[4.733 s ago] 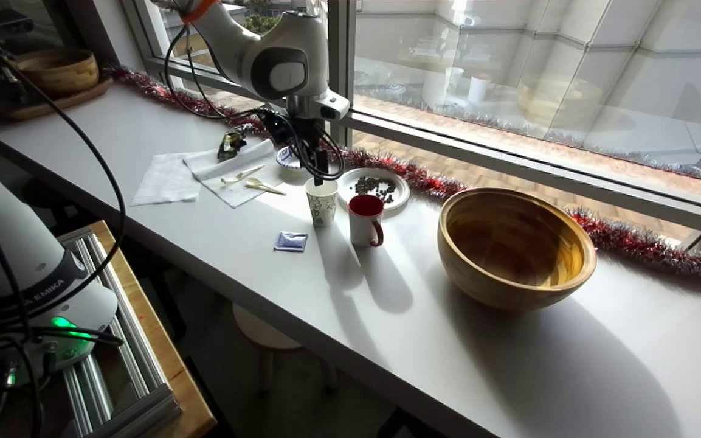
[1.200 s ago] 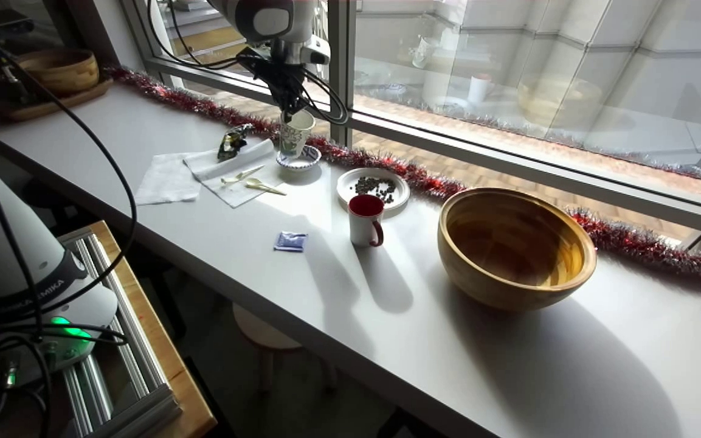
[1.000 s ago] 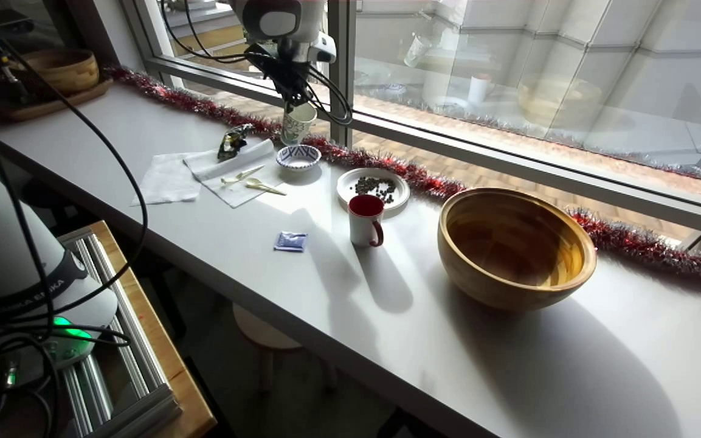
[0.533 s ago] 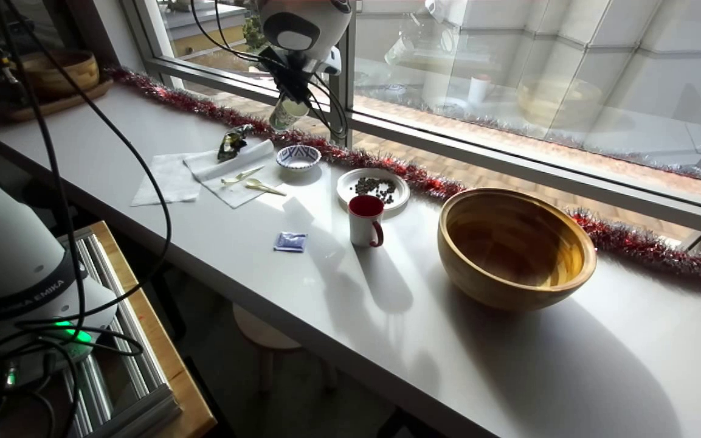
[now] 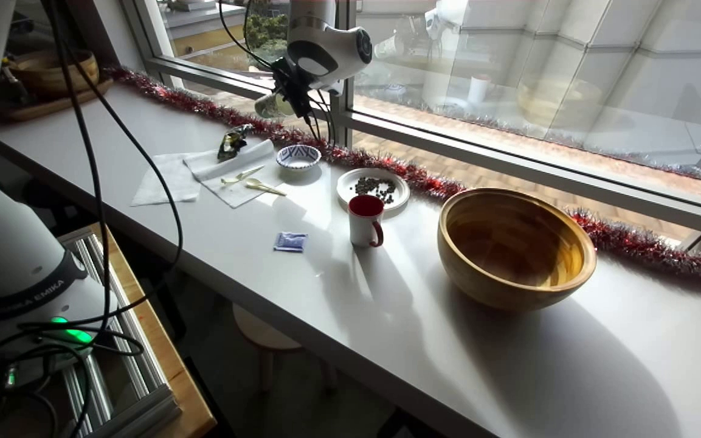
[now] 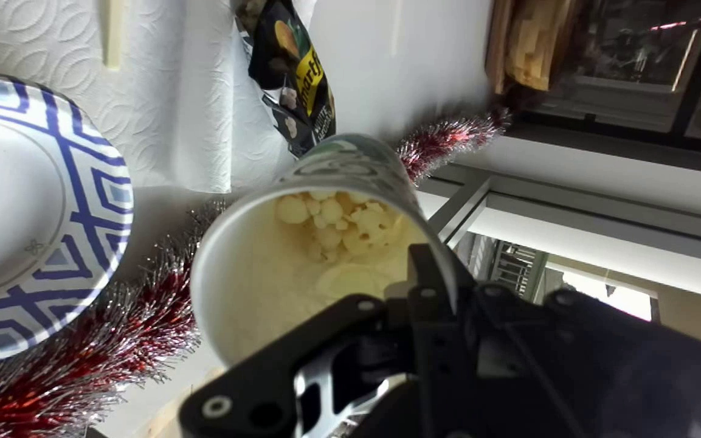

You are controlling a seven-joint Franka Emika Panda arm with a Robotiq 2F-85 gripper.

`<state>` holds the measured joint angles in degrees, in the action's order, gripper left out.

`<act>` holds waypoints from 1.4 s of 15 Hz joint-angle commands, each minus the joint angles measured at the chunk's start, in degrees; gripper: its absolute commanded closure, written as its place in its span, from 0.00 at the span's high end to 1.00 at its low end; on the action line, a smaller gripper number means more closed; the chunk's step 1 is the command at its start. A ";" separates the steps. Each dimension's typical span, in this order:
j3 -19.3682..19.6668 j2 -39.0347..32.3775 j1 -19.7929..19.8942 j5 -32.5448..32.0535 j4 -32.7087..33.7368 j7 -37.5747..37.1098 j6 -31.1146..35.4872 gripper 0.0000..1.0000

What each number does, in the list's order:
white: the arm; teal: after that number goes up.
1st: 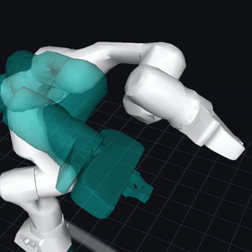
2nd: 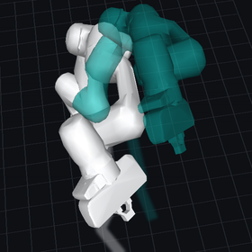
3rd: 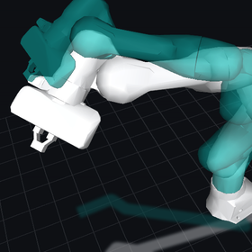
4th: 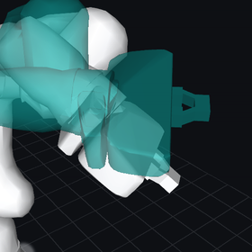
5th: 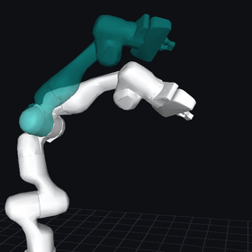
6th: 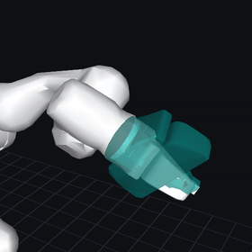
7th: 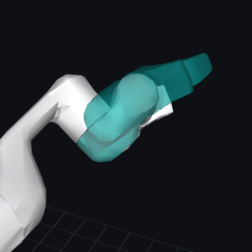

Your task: Pour the contents in the cup into the bowl

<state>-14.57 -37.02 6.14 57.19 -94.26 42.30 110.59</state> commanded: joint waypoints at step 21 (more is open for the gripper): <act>6.34 -16.19 -1.58 15.03 10.86 0.44 -13.87 0.01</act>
<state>-9.11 -49.91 4.84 71.24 -85.95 42.45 99.34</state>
